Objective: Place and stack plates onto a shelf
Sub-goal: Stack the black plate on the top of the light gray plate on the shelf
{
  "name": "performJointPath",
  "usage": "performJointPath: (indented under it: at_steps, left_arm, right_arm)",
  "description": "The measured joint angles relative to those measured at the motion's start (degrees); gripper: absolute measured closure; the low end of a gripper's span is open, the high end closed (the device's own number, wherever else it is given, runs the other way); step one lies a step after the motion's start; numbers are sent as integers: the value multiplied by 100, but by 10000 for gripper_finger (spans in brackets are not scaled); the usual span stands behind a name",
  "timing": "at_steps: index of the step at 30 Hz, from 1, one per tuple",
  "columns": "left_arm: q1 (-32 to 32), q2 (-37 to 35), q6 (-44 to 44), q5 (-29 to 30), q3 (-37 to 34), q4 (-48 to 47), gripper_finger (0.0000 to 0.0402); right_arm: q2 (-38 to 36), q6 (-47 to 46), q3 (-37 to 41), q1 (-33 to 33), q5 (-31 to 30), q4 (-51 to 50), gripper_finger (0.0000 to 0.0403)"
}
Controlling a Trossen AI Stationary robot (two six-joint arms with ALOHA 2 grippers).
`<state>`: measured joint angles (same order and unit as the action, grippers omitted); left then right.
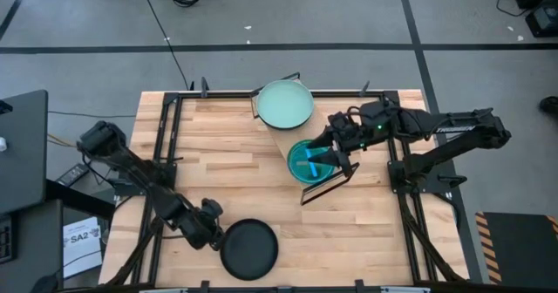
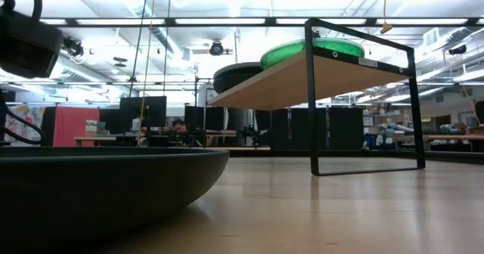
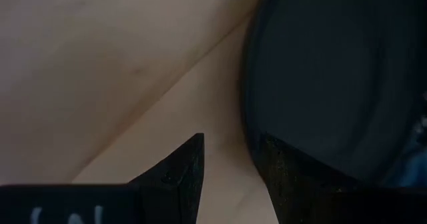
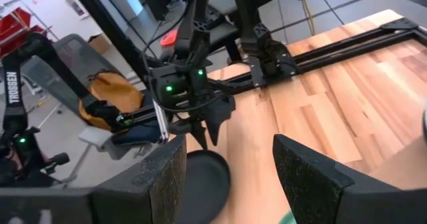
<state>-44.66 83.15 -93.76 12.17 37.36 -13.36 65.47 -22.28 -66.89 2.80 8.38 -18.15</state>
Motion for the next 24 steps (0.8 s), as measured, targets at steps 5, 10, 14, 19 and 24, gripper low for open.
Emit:
performJointPath:
  at_steps: [5,10,14,19,24]
  left_arm:
    - [0,246,-13,2,0,247,251]
    - [15,523,-17,67,0,520,251]
    - [13,706,-31,87,15,707,251]
    - [17,704,-192,53,17,677,272]
    - [20,714,-205,20,12,673,321]
  right_arm:
    - [2,0,0,131,-94,0,173]
    - [2,1,0,252,-449,-4,173]
    - [4,2,0,322,-570,-8,173]
    - [4,2,0,329,-591,-6,173]
    - [4,2,2,327,-601,-4,173]
